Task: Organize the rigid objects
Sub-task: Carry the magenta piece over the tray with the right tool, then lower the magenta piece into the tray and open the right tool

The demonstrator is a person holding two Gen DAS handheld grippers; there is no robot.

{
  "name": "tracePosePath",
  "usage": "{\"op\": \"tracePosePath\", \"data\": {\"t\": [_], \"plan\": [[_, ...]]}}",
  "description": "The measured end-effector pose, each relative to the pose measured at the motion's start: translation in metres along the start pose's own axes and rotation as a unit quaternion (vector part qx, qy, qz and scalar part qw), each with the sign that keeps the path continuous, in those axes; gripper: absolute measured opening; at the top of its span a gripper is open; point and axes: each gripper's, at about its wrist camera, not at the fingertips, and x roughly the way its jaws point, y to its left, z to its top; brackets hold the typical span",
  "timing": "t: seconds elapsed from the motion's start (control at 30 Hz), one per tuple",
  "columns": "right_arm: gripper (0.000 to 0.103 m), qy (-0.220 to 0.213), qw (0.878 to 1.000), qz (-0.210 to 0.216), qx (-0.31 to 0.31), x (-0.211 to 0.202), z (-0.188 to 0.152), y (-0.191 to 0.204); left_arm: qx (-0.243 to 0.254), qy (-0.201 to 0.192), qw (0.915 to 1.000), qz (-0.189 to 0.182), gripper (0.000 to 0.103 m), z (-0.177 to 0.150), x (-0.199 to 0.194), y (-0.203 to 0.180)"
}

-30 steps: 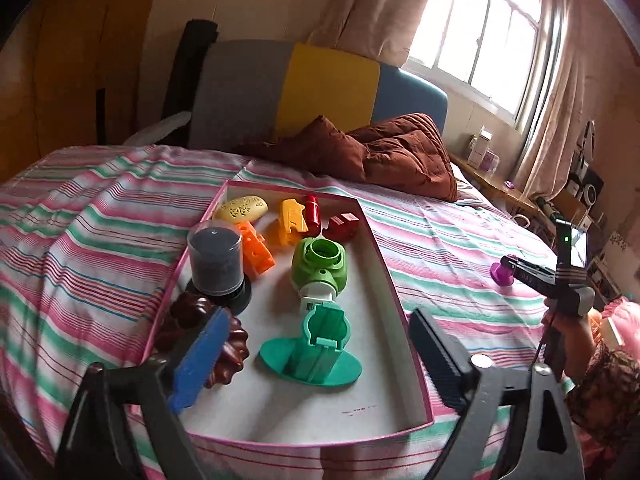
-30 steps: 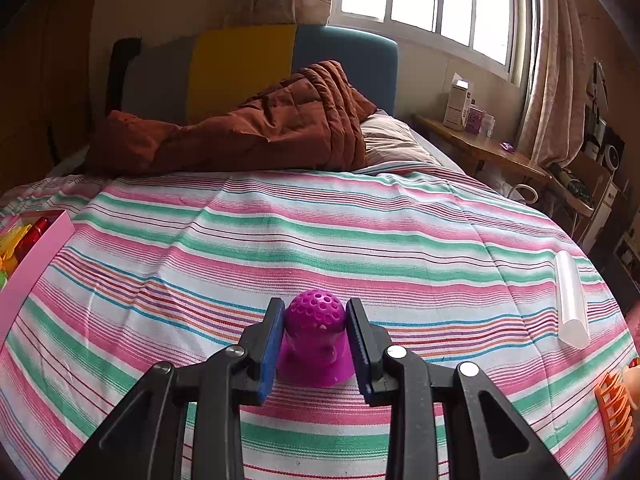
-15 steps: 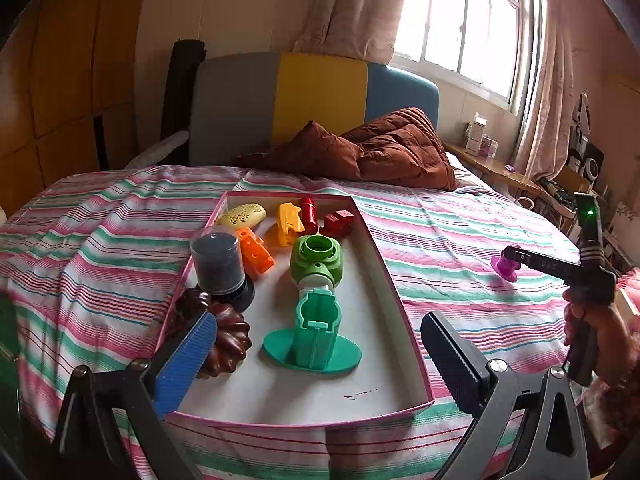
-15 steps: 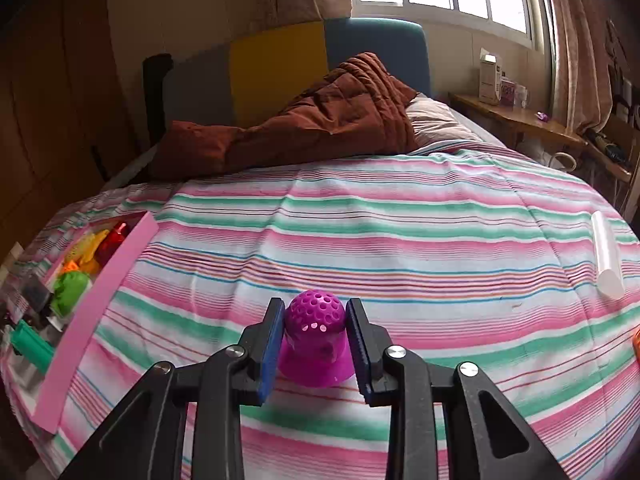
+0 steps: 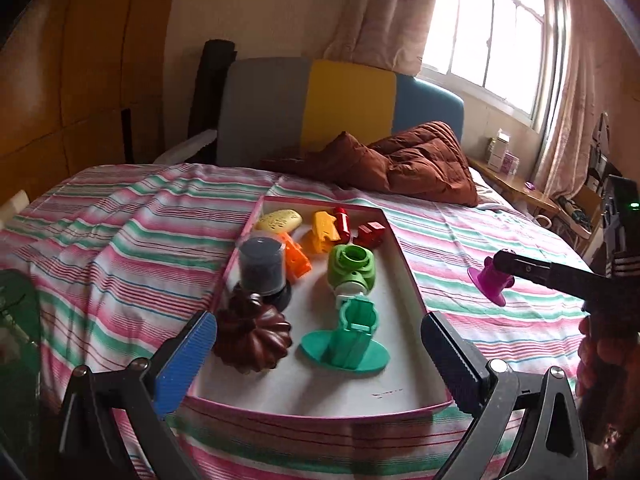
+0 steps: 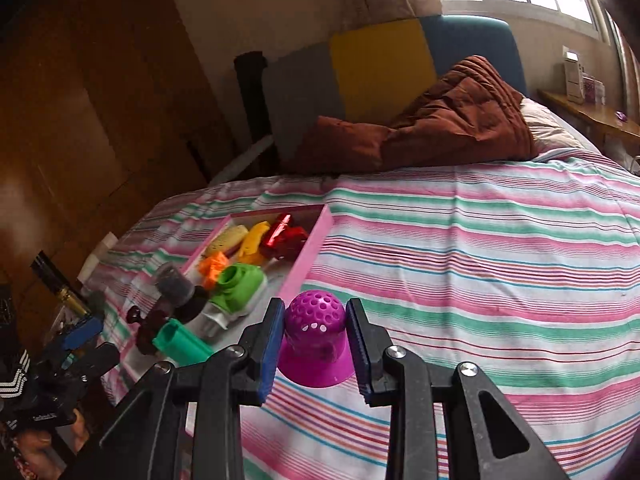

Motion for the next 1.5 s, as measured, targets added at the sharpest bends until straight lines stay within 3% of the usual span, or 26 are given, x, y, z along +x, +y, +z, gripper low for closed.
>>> {"op": "tracePosePath", "data": {"t": [0.23,0.53,1.23,1.5], "plan": [[0.031,0.023,0.998,0.035,-0.05,0.022,0.001,0.055,-0.037,0.0,0.9986,0.039,0.103,0.005,-0.003,0.02],[0.031,0.054,0.991,0.025,-0.122,0.059,-0.004,0.091,-0.059,0.004,0.9967,0.056,0.103,0.007,-0.004,0.03],[0.031,0.06,0.978,-0.05,-0.193,0.073,-0.011,0.109,-0.071,0.012,0.9958,0.057,0.103,0.006,-0.002,0.034],[0.031,0.055,0.977,-0.064,-0.194,0.073,-0.007,0.105,-0.074,0.009,0.9955,0.059,0.103,0.006,-0.003,0.036]]}}
